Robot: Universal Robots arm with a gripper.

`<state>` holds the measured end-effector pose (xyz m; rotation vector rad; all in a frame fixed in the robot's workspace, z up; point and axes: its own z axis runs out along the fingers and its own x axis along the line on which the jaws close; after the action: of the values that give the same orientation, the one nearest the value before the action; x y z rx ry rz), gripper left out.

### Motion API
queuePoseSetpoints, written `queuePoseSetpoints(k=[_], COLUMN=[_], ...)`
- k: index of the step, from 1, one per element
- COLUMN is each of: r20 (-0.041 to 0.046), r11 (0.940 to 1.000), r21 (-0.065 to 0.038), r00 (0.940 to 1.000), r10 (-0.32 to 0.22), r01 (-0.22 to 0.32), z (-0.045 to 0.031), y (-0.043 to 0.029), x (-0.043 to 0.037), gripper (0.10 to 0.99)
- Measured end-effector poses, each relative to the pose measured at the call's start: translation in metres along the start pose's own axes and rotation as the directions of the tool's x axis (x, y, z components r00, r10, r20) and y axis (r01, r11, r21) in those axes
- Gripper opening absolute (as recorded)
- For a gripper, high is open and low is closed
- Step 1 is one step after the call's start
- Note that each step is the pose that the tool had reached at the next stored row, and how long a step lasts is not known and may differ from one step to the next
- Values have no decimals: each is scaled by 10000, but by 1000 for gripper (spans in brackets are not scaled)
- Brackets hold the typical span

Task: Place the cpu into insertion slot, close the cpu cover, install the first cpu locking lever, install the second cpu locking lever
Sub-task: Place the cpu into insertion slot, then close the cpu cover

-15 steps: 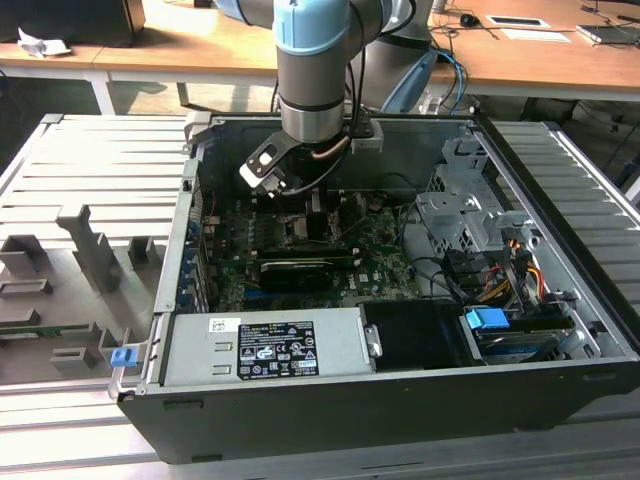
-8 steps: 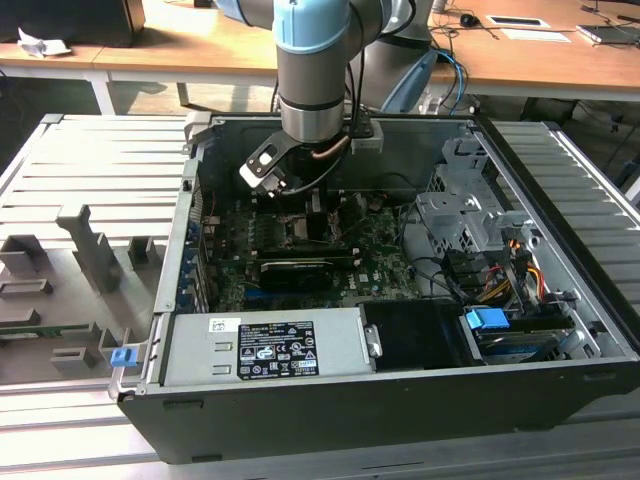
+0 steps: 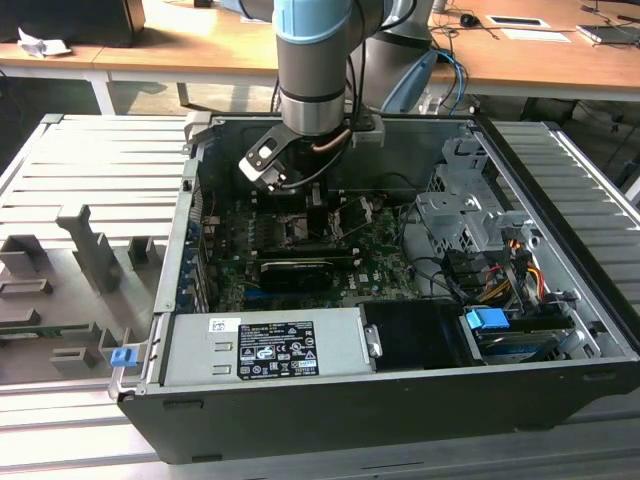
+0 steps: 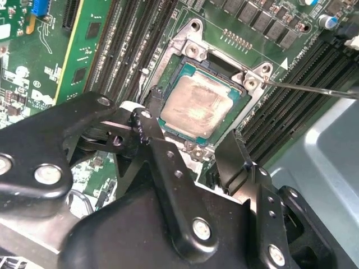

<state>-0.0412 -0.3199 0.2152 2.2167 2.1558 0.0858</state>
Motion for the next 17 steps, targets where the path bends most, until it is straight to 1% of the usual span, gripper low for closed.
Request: queuePoseSetpoints(k=[2,3,5,6,7,12,15,17], r20=[2,0,15,16,18,18,19,20], r11=[10000,10000,10000,10000,10000,10000,10000,10000], r21=[3,2,3,3,4,2,13,39], r00=[10000,10000,10000,10000,10000,10000,10000,10000], r10=[0,0,0,1,2,2,3,3], r01=[0,0,0,-1,-2,-2,-3,-3], z=[-17,-24,-34,-44,-58,-70,-69,-68], y=[1,2,3,3,4,6,24,45], x=[0,0,0,0,0,0,1,1], gripper=[639,506,267,204,106,106,106,106])
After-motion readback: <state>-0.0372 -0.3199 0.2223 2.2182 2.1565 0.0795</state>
